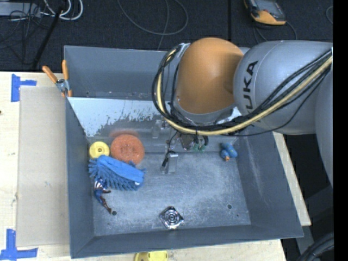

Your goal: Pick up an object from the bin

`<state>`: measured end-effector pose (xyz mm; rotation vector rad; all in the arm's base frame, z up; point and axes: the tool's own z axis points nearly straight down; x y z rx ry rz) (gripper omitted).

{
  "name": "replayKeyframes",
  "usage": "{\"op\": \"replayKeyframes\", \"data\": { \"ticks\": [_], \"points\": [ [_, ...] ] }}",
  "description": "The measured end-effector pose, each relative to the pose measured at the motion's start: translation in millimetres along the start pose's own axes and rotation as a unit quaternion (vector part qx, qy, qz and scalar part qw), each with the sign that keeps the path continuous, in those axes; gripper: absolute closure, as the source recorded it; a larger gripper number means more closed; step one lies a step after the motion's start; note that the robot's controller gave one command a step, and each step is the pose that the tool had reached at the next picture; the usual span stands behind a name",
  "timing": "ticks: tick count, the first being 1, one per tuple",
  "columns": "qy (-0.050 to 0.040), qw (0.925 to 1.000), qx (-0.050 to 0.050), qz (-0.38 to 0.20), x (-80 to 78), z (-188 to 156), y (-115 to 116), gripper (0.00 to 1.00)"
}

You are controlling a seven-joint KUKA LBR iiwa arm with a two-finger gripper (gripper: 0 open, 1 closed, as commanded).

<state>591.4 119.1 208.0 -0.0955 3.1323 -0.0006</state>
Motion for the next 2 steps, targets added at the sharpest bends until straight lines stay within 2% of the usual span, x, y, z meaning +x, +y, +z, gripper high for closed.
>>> {"op": "replayKeyframes", "data": {
  "ticks": [1, 2],
  "points": [
    [0.0026, 1.0, -0.001, -0.003, -2.3, 59.6, 36.7, 0.0],
    [0.0045, 0.9987, 0.0, -0.051, -9.7, 77.9, 64.4, 0.0]
  ]
}}
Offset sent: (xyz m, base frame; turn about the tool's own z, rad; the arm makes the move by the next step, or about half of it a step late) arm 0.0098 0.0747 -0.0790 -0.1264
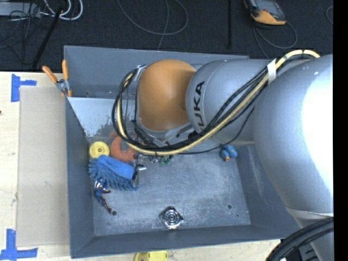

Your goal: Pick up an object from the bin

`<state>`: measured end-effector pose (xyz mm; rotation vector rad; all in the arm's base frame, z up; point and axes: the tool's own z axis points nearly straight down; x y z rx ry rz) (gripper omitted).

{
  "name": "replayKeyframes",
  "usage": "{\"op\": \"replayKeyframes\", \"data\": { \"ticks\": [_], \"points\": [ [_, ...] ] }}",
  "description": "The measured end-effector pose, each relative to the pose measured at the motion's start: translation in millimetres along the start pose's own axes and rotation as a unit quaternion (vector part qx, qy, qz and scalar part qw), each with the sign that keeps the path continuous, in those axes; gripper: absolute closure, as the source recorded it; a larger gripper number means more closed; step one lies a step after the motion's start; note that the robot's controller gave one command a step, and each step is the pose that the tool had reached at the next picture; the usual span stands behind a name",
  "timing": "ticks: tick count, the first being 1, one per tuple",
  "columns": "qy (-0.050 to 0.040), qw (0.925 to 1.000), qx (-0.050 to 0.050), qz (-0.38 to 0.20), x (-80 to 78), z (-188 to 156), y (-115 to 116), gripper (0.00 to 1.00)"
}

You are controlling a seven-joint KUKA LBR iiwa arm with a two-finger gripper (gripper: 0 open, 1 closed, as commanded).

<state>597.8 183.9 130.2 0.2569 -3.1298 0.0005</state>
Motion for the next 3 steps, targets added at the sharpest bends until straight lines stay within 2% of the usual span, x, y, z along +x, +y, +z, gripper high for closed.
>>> {"op": "replayKeyframes", "data": {
  "ticks": [1, 2, 3],
  "points": [
    [-0.0037, 0.9997, -0.001, -0.022, -8.6, 49.5, 4.7, 0.0],
    [-0.0075, 0.9999, -0.002, -0.015, 18.1, 55.5, 23.8, 1.0],
    [-0.0074, 0.9999, -0.002, -0.014, 18.1, 55.5, 23.6, 1.0]
  ]
}}
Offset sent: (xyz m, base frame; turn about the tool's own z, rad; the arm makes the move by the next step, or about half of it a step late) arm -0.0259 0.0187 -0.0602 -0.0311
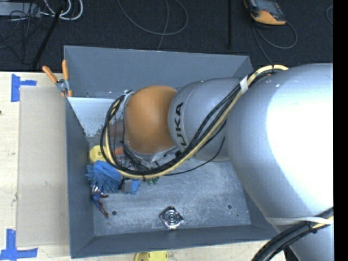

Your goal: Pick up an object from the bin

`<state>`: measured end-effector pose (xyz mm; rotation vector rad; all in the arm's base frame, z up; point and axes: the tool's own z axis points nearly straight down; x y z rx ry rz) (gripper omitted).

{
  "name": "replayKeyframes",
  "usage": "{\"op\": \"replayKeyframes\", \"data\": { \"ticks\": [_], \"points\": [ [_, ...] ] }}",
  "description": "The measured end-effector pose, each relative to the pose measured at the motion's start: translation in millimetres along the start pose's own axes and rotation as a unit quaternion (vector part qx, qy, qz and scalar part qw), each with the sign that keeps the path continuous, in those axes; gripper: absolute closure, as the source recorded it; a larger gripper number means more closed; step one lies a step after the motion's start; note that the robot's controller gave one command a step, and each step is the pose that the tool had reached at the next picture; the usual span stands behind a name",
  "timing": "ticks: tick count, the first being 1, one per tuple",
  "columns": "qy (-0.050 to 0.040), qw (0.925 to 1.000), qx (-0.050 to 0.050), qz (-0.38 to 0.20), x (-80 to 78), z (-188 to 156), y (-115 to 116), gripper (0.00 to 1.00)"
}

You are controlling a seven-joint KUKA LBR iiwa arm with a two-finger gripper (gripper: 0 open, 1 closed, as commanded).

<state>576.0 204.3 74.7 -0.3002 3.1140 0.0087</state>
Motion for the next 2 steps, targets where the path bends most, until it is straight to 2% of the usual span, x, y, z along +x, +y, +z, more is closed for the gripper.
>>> {"op": "replayKeyframes", "data": {
  "ticks": [1, 2],
  "points": [
    [0.0089, 0.9999, 0.002, -0.011, -9.0, -46.8, -3.9, 1.0],
    [0.0075, 0.9998, 0.002, -0.018, -18.8, -121.7, 4.3, 1.0]
  ]
}}
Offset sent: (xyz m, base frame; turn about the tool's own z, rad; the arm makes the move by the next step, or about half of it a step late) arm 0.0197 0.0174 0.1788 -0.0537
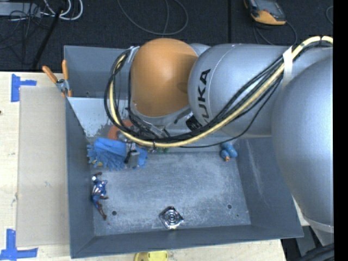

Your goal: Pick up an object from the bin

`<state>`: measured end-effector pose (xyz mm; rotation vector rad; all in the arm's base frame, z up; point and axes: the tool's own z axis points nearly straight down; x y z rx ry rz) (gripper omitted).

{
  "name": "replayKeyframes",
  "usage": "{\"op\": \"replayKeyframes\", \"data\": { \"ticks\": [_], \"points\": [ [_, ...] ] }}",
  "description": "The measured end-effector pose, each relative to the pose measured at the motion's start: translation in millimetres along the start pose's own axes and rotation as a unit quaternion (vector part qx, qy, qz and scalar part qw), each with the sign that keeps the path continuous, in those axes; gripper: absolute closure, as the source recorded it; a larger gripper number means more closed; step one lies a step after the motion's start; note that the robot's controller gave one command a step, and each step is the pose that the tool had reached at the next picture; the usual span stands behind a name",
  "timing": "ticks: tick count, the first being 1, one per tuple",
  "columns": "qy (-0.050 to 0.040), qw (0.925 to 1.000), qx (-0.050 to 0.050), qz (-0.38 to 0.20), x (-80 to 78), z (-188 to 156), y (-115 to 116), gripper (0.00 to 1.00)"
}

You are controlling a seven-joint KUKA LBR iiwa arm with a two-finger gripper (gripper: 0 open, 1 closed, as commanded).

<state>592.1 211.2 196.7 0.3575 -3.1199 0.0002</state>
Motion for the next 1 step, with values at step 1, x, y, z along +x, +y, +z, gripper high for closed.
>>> {"op": "replayKeyframes", "data": {
  "ticks": [1],
  "points": [
    [0.0011, 0.9998, 0.0, -0.018, 20.8, -65.4, 2.8, 1.0]
  ]
}}
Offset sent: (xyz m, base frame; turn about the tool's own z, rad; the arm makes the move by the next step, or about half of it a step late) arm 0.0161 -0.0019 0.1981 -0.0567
